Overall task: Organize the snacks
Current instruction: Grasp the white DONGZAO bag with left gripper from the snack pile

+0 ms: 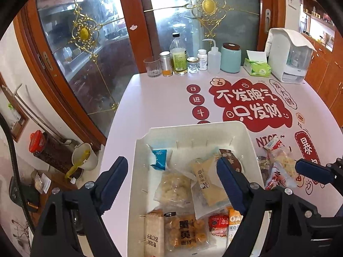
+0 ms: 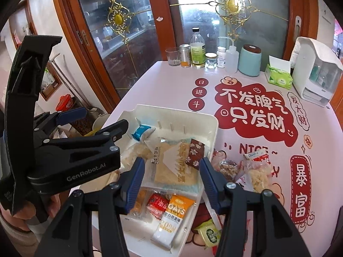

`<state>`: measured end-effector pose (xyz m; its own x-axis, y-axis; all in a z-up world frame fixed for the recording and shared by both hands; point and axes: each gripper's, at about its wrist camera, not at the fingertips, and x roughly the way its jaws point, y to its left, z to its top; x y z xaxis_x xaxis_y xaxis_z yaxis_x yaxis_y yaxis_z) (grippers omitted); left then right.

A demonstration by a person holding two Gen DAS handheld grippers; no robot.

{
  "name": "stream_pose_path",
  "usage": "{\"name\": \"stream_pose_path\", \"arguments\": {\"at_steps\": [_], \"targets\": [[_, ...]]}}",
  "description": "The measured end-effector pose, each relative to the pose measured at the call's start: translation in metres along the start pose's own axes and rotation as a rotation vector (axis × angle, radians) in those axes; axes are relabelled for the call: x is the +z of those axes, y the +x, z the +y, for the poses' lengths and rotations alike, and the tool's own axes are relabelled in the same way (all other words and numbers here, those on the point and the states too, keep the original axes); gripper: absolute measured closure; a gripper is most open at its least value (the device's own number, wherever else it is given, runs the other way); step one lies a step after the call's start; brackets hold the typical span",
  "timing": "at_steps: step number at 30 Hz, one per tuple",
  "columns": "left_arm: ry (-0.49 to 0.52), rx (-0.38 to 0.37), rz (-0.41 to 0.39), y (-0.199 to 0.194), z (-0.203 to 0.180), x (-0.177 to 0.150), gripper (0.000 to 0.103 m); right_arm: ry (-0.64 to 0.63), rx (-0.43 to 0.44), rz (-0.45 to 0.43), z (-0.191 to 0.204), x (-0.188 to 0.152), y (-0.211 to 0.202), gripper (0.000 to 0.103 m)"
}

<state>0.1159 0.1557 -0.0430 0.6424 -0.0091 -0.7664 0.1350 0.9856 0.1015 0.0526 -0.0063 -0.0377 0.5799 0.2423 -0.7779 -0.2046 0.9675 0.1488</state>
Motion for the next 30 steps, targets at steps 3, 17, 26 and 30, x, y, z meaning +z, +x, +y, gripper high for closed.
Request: {"name": "stream_pose_path", "arguments": {"at_steps": [3, 17, 26, 30], "targets": [[0.020, -0.007, -0.015, -0.008, -0.009, 0.000, 0.018, 0.011, -0.007, -0.010, -0.006, -0.005, -0.009, 0.049], [0.212, -0.075, -0.101, -0.038, -0.078, 0.019, 0.013, 0.113, -0.196, -0.057, -0.086, -0.038, -0.071, 0.046], [0.477, -0.122, -0.115, -0.023, -0.148, 0.043, 0.012, 0.264, -0.294, -0.012, -0.156, -0.070, -0.078, 0.045], [0.581, -0.173, -0.044, 0.005, -0.181, 0.053, 0.012, 0.302, -0.315, 0.016, -0.168, -0.082, -0.068, 0.045]]}}
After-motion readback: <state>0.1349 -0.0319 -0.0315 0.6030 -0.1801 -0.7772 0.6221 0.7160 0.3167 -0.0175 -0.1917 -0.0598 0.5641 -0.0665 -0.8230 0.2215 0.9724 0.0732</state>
